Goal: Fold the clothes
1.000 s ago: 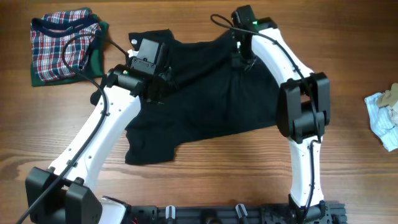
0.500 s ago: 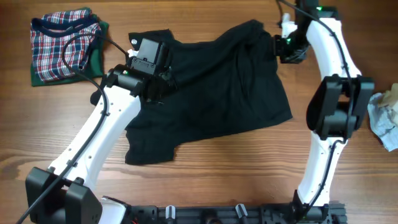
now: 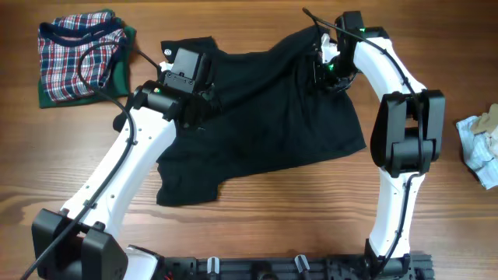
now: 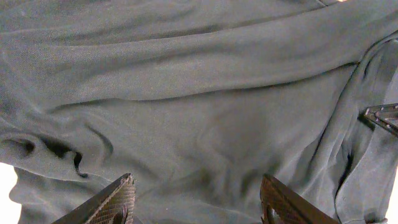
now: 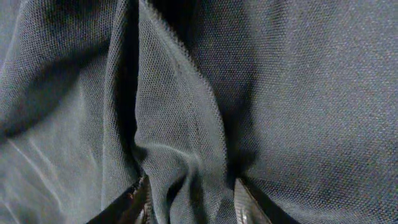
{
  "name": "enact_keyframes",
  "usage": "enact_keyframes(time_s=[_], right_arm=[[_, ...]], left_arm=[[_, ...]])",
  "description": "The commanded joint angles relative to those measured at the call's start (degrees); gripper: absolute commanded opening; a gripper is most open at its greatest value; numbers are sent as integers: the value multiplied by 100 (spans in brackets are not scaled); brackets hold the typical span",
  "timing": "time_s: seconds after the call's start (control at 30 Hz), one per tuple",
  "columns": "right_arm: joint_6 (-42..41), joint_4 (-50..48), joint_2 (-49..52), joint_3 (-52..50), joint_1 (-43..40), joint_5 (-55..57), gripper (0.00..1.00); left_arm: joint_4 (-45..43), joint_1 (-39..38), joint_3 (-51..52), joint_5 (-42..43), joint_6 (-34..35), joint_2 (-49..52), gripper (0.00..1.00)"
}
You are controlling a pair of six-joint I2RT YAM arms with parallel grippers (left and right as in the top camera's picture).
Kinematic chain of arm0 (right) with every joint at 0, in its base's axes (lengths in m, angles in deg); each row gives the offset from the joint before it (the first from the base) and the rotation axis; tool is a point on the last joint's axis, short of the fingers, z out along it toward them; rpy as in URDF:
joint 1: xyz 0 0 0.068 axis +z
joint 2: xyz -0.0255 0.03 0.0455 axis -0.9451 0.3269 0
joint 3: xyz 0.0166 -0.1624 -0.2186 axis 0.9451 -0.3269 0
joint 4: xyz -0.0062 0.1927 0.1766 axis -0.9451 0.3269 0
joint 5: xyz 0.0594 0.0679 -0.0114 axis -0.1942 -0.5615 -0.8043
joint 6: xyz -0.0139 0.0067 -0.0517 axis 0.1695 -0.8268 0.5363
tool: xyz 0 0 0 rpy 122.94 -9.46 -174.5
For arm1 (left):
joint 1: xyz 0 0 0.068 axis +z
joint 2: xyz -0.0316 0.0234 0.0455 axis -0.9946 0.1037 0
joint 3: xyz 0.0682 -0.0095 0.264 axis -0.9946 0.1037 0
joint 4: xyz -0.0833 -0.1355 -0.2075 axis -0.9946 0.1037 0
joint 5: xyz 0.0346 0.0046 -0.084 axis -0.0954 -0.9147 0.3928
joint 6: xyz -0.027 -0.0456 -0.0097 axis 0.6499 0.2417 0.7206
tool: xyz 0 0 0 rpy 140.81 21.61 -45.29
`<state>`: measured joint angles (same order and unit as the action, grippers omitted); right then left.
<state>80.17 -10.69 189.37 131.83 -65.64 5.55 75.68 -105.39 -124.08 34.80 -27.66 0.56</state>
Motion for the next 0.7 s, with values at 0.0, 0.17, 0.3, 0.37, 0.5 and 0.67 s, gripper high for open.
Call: enact_keyframes(time_s=[0.0, 0.17, 0.3, 0.37, 0.5, 0.67], right_arm=[[-120, -57, -170, -37, 103, -114, 36], [-125, -42, -170, -37, 190, -114, 11], [-125, -50, -170, -37, 177, -61, 4], [-122, -50, -175, -7, 68, 50, 4], [-114, 223, -278, 393, -463, 107, 4], [116, 328, -656, 588, -1187, -142, 4]], left_arm=[[0, 35, -81, -103, 52, -2, 64], [4, 35, -81, -103, 52, -2, 64], [4, 35, -81, -129, 52, -2, 64], [7, 35, -81, -146, 52, -2, 64], [4, 35, -81, -146, 52, -2, 65], [0, 37, -81, -146, 52, -2, 65]])
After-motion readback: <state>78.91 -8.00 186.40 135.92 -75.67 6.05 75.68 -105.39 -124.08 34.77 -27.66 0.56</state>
